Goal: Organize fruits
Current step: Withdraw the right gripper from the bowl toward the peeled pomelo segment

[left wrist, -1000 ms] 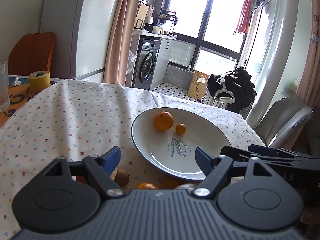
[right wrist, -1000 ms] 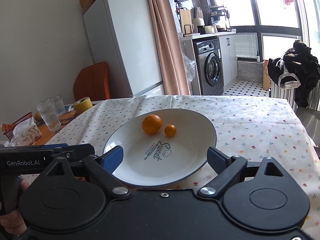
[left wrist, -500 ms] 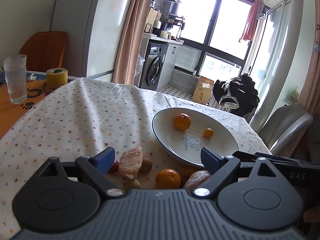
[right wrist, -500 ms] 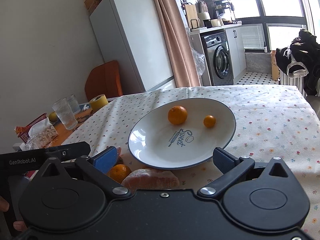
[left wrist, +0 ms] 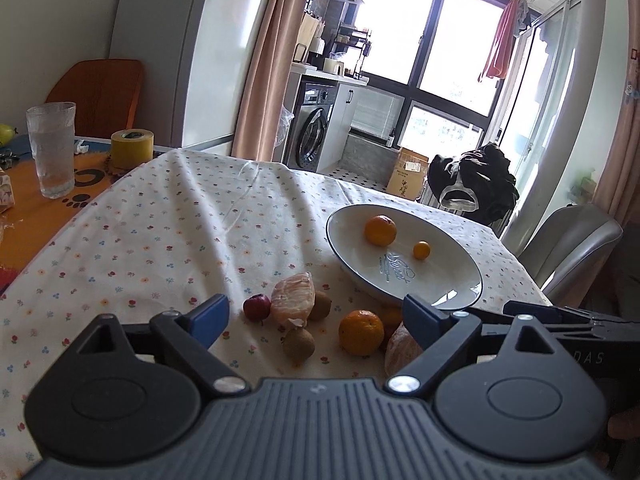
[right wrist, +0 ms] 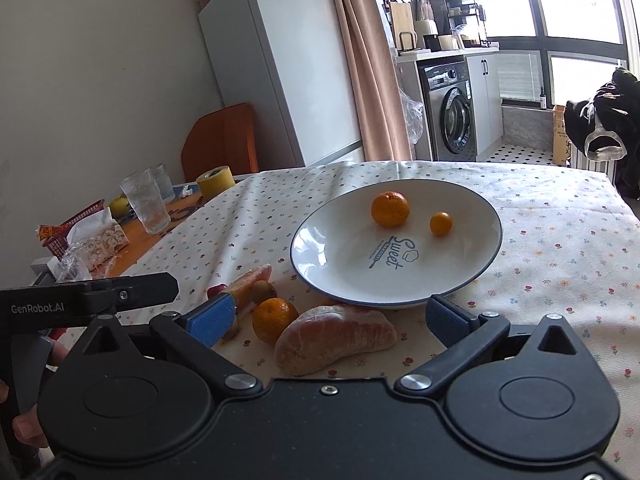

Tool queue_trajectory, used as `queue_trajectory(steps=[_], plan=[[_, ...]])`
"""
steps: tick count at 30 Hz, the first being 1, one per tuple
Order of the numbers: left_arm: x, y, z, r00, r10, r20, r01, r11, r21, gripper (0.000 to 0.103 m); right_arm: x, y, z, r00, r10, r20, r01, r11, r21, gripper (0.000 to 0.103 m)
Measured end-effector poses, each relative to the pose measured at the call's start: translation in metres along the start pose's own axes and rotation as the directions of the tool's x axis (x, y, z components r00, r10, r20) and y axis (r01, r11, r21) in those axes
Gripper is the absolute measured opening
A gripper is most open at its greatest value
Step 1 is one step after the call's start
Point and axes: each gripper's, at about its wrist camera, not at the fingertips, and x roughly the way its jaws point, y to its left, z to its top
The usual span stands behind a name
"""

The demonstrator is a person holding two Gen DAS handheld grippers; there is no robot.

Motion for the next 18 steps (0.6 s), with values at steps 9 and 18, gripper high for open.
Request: queue_trajectory(steps=[9,18], plan=[[-0.009,0.011,-0.011,1.0,0.002,-0.023,-0.002,1.0,-0.002,0.092,0.004,0.016,-0.01,0.999,0.008,-0.033,-0.009,1.0,-0.011,0.103],[-0.017,0.023,-0.015,1.0,0.013,-0.028,-0.013,1.0,-0.001,0.092,0.008,0.028,-0.015,0.999,0.006,-0.051,-0.007,1.0,-0.013,0.103]])
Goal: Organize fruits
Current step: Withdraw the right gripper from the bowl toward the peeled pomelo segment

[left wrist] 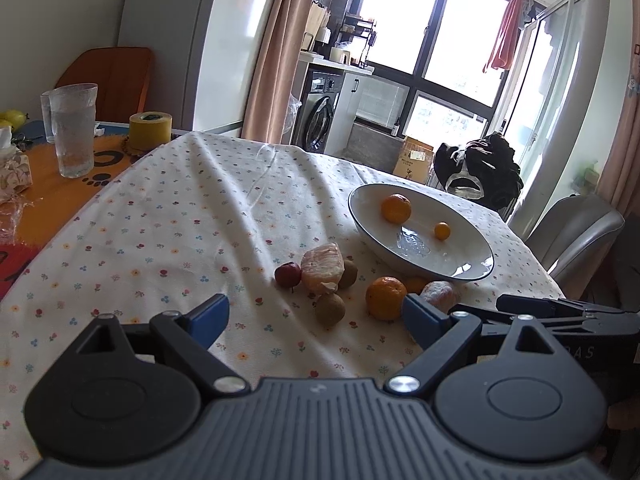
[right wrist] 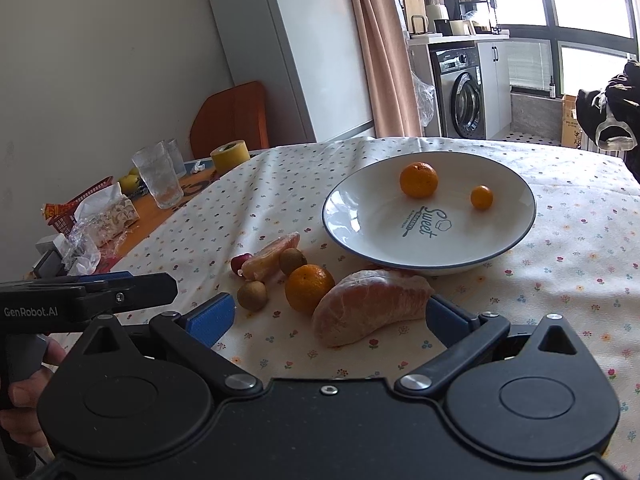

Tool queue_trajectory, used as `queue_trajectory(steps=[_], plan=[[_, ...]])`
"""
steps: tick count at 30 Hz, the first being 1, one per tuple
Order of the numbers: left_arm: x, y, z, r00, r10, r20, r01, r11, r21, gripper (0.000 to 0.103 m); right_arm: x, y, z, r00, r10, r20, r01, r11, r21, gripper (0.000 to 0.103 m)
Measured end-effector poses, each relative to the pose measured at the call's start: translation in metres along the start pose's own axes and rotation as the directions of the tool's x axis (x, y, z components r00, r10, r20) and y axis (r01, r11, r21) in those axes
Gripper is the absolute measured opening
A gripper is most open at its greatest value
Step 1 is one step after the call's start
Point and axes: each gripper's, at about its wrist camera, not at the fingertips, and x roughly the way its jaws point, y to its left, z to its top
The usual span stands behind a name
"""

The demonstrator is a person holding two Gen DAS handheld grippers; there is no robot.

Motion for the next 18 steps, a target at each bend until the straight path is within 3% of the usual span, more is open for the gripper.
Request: queue_trajectory(steps=[18], plan=[[0.007,0.016,-0.01,1.0,0.016,-0.022,-0.016,1.0,-0.008,0.092,0.016,0.014,-0.01,0.999,-0.009,-0.045,0.008,1.0,-0.024,0.102]])
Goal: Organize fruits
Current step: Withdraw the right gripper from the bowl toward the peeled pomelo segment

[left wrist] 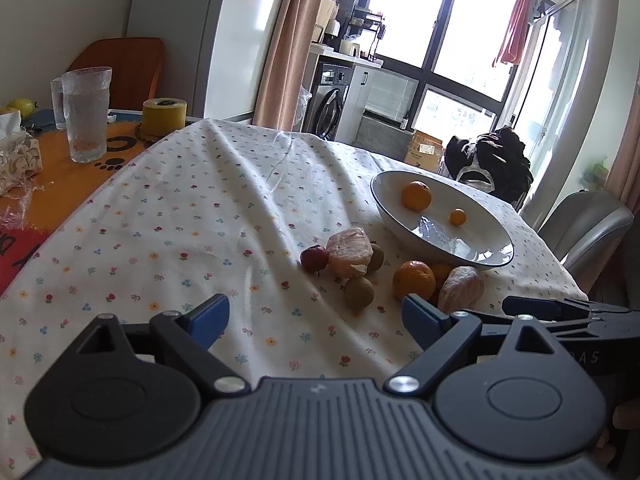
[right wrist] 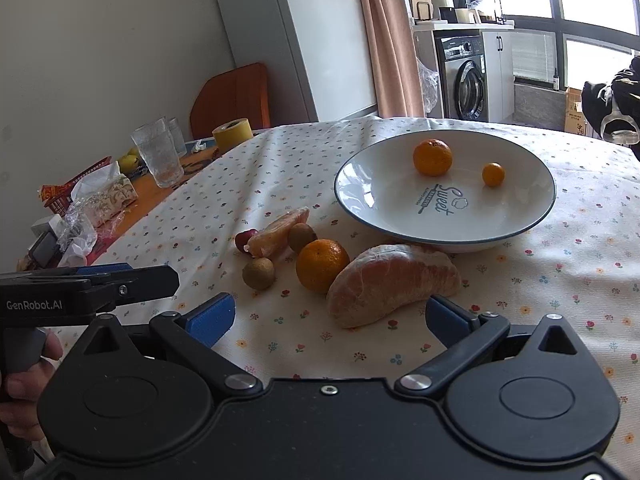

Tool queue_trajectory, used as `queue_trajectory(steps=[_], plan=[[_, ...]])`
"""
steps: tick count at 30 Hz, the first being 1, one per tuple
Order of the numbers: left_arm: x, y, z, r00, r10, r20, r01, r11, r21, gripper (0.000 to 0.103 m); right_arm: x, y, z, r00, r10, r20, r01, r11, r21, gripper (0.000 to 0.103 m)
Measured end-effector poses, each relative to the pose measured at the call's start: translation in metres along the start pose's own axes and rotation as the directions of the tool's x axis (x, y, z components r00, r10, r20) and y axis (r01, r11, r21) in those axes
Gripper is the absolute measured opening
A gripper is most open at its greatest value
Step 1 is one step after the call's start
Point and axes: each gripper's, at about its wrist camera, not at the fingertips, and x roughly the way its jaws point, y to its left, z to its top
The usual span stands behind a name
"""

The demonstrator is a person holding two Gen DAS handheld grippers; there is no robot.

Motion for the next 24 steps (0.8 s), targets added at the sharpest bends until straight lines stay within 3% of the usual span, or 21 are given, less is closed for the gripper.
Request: queue_trajectory(steps=[14,24], plan=[[0.016,0.006,-0.007,1.0,-0.009,-0.009,0.008,1.0,-0.016,0.089,0.028,-0.001,0.003,0.994,-0.105,-0.011,0.106,0.993,0.047,0.09],[0.03,0.0,-0.005,0.999,-0.038,-0.017,0.038,0.999,-0.003,0.077,0.04,0.002,0.005,0.981,-0.195,0.004,0.195,0.98,0.038,0.09]])
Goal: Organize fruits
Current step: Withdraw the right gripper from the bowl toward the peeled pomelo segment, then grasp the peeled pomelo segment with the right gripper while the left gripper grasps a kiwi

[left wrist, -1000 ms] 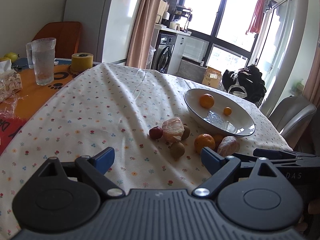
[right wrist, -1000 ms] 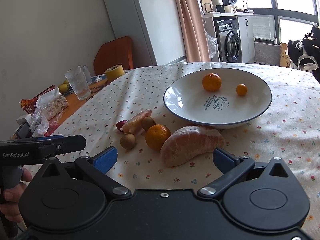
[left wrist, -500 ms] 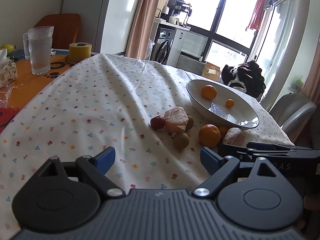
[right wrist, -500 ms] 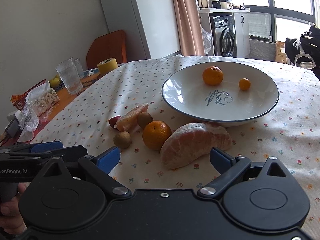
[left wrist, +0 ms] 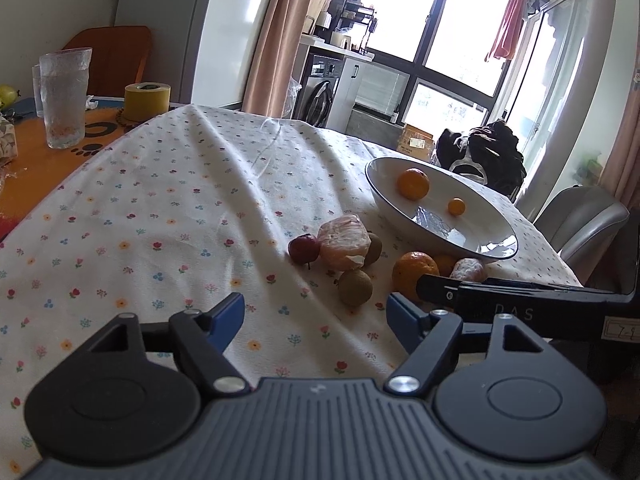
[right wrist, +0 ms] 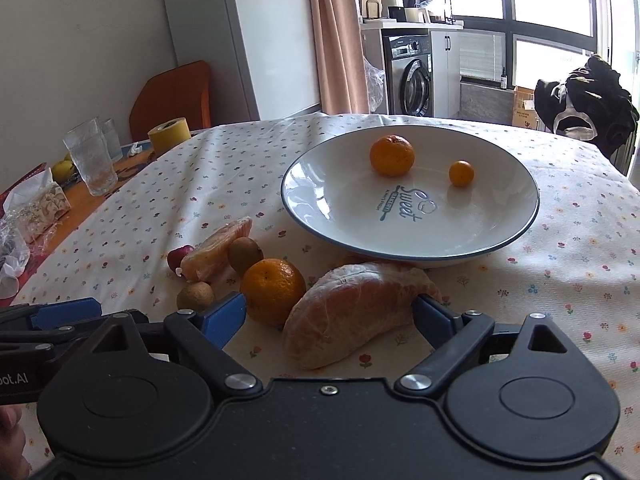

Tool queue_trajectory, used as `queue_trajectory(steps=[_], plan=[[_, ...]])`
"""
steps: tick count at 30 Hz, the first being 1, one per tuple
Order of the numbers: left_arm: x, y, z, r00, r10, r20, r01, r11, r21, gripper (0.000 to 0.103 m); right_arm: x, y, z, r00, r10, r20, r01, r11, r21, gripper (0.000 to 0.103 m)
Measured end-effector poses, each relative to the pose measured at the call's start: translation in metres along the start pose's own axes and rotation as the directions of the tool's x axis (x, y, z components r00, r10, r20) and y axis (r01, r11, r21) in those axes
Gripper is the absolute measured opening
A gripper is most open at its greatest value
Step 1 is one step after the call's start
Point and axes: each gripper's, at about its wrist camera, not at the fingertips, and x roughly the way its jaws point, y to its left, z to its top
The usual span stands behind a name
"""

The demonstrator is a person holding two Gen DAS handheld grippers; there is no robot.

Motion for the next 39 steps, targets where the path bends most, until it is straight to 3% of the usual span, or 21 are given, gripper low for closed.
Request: queue_trajectory(steps=[8,10,13,23,28,35,39], plan=[[0.013,-0.008,0.003,1.0,-0.005,-0.008,0.005,1.0,0.002,0.068,-0.002,0.005,-0.005,0.999,-0.031,0.019,0.032,0.998,-0.051,0.083],[0.017,-0.009,0.003,1.0,-0.014,-0.015,0.014,1.0,-0.002,0.063,-0.004,0.004,-0.006,0.999,-0.029,0.018,0.03,0.998,-0.057,0.078],[0.02,-0.013,0.002,1.0,-0.017,-0.017,0.017,1.0,0.002,0.06,-0.008,-0.001,-0.005,1.0,-0.023,0.02,0.024,0.999,-0.045,0.061],[0.027,-0.017,0.003,1.0,-0.017,-0.014,0.017,1.0,-0.007,0.054,-0.021,-0.022,-0.01,0.997,0.075,-0.011,-0.075,0.997,0.027,0.041],[0.033,-0.016,0.004,1.0,-0.021,-0.016,0.02,1.0,-0.017,0.045,-0.03,-0.031,-0.012,0.996,0.089,-0.007,-0.089,0.995,0.055,0.036],[0.04,-0.021,0.005,1.0,-0.004,-0.016,0.004,1.0,-0.006,0.043,-0.04,-0.046,-0.014,0.993,0.114,0.016,-0.115,0.989,0.096,0.03],[0.043,-0.024,0.006,1.0,0.018,-0.014,-0.018,1.0,0.001,0.038,-0.047,-0.055,-0.013,0.996,0.077,0.043,-0.081,0.99,0.113,0.03]])
